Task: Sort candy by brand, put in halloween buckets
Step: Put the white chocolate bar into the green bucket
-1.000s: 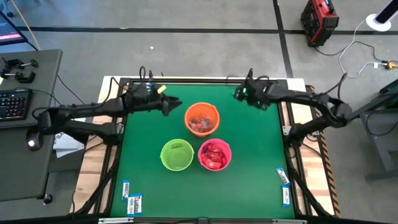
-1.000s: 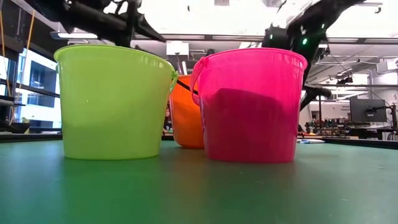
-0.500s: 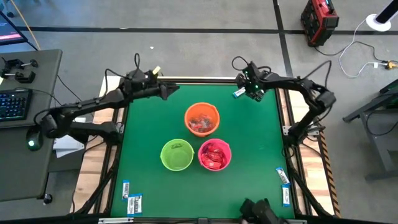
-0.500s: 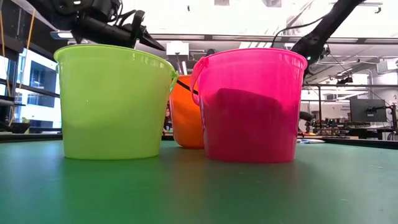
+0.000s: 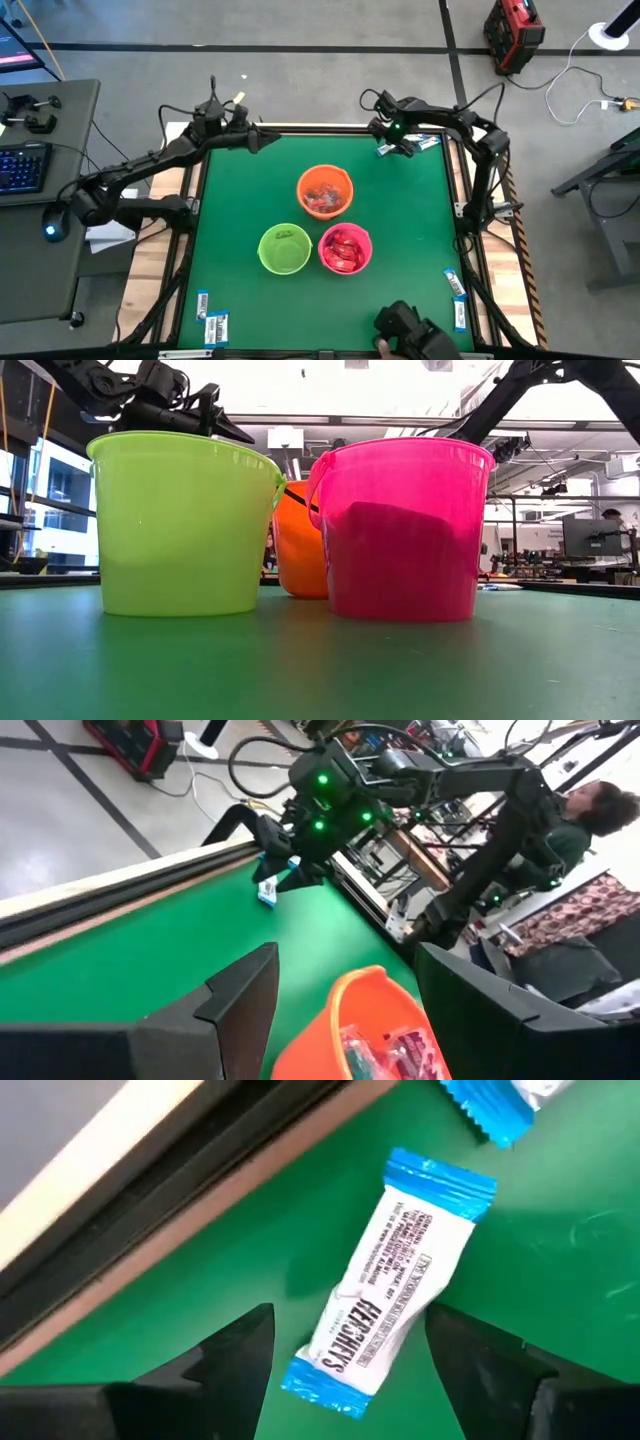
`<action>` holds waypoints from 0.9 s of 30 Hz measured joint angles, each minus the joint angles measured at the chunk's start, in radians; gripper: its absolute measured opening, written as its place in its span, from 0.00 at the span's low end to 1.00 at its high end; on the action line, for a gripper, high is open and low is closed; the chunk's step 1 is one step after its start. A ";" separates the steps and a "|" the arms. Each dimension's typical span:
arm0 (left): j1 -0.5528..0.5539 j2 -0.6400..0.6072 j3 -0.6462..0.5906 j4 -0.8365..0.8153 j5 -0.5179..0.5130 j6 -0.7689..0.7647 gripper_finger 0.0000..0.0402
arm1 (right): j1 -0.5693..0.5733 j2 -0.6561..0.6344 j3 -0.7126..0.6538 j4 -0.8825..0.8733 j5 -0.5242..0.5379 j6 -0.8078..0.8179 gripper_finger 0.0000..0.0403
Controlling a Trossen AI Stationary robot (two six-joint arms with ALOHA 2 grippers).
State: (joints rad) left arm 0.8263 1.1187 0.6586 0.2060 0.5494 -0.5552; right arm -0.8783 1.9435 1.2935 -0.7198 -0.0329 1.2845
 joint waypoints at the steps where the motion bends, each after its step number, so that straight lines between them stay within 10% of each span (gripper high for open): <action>1: 0.004 0.000 0.000 0.000 0.001 0.009 0.56 | 0.000 0.003 0.001 -0.002 0.002 0.007 0.62; 8: 0.030 0.000 0.000 -0.003 0.021 0.017 0.56 | 0.009 0.029 0.007 -0.070 0.014 0.016 0.53; 19: 0.054 0.000 0.000 -0.005 0.060 0.009 0.56 | 0.034 0.014 0.004 -0.097 0.066 -0.146 0.04; 27: 0.054 0.000 -0.001 0.027 0.059 -0.004 0.56 | 0.083 -0.125 -0.001 -0.138 0.103 -0.387 0.01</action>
State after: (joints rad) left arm 0.8799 1.1187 0.6579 0.2329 0.6080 -0.5594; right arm -0.7958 1.8184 1.2926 -0.8575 0.0704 0.8973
